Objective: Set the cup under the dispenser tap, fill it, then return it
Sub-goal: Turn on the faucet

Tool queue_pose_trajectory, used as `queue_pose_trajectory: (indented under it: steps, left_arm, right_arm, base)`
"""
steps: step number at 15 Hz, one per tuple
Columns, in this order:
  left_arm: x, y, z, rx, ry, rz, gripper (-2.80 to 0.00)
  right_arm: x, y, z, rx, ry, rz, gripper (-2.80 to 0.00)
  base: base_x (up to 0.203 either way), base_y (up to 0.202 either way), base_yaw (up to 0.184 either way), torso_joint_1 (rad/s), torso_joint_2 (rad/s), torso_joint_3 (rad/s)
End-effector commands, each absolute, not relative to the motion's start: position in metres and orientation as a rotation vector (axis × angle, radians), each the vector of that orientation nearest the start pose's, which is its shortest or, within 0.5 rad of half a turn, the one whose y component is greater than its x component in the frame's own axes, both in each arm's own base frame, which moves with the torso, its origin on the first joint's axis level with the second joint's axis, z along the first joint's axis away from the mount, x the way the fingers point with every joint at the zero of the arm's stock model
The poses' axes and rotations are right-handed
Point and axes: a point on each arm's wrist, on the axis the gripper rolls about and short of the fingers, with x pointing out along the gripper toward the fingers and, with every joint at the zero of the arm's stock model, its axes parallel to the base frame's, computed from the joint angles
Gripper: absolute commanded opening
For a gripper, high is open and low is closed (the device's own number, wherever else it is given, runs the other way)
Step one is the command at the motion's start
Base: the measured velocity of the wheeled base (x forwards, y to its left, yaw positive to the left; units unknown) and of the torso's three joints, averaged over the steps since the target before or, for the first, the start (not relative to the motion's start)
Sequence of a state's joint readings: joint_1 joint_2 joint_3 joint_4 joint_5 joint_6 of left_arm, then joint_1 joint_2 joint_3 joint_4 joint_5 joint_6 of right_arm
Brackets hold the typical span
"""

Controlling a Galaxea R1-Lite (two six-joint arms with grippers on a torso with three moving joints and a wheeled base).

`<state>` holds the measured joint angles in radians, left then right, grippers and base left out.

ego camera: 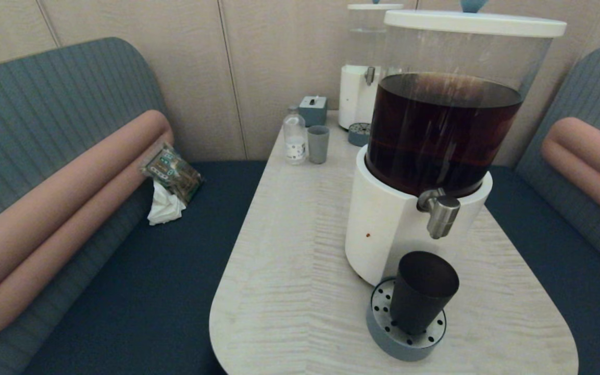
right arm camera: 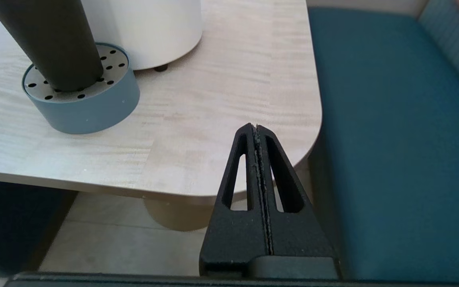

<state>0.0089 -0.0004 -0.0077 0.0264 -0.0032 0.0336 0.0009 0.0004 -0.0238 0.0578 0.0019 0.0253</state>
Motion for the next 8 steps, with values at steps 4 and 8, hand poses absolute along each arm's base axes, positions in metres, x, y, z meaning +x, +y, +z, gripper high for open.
queue_pose_trajectory:
  steps: [4,8]
  left_arm:
    - [-0.023,0.000,0.075,0.034,0.020,0.006,-2.80]
    - [-0.023,0.000,0.075,0.034,0.020,0.006,-2.80]
  right_arm:
    - [-0.023,0.000,0.075,-0.056,0.016,0.013,-2.80]
    - [-0.041,0.001,0.126,-0.087,-0.130,0.030,-2.80]
  base:
    - [0.000,0.000,0.000,0.000,0.00,0.000]
    - [0.000,0.000,0.000,0.000,0.00,0.000]
